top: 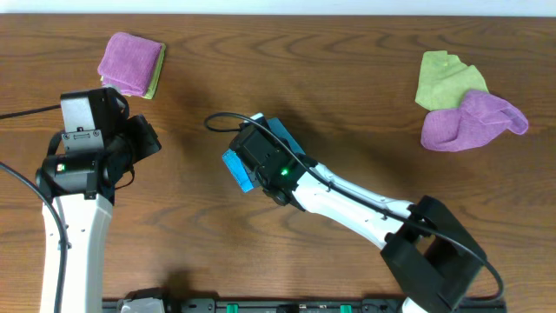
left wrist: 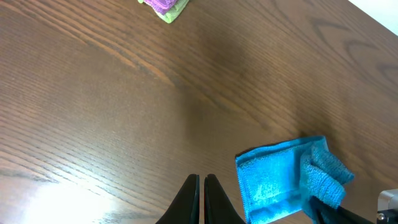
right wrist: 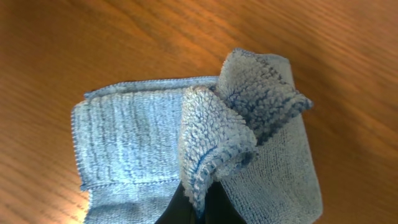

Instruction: Fold the cloth

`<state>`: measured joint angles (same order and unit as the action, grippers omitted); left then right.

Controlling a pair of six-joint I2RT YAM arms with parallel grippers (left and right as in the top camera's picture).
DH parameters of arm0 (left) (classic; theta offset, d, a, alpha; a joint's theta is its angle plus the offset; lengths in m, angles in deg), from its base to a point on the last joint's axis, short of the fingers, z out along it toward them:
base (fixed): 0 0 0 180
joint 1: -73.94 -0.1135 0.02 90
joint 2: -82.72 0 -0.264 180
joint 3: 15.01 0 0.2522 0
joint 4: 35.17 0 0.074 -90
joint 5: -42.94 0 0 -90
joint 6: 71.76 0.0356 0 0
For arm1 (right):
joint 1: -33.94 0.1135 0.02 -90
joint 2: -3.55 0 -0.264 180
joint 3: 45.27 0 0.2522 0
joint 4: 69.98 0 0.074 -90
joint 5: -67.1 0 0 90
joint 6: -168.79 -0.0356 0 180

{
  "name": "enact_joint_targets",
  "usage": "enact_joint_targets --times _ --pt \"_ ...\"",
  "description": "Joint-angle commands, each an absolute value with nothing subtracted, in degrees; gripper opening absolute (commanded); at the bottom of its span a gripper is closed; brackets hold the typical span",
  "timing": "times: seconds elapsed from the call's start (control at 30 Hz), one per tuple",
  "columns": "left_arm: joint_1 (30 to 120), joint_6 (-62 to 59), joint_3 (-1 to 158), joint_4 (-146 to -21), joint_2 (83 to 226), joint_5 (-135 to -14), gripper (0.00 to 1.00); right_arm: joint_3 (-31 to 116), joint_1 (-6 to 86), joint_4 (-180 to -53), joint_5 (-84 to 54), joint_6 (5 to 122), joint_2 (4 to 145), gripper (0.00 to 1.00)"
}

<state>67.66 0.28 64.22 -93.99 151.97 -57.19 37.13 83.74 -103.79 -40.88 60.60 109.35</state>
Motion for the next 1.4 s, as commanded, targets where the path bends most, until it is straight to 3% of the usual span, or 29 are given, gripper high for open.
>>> enact_joint_targets --times 0.0,1.0,1.03,1.1,1.17,1.23,1.37 --pt "67.4 1.1 65.0 -94.2 151.6 -57.2 0.06 38.1 84.3 -103.7 -37.6 61.3 110.6 0.02" --pt "67.4 1.1 65.0 -94.2 151.6 -57.2 0.08 38.1 84.4 -101.2 -31.7 61.7 113.0 0.01" --pt "67.4 1.1 65.0 -94.2 151.6 -57.2 0.08 38.1 84.4 -101.1 -29.9 61.7 113.0 0.06" --pt "67.4 1.1 65.0 -94.2 151.6 -57.2 0.08 38.1 84.4 -101.1 -26.1 61.7 113.0 0.32" --pt "67.4 1.1 65.0 -94.1 151.6 -57.2 0.08 38.1 84.4 -101.0 -21.9 61.7 113.0 0.64" --pt "67.4 1.1 65.0 -94.1 151.6 -57.2 0.09 38.1 84.4 -100.7 -16.1 61.7 113.0 0.72" --pt "67.4 1.1 65.0 -94.1 151.6 -57.2 0.09 38.1 84.4 -100.0 -10.1 61.7 113.0 0.73"
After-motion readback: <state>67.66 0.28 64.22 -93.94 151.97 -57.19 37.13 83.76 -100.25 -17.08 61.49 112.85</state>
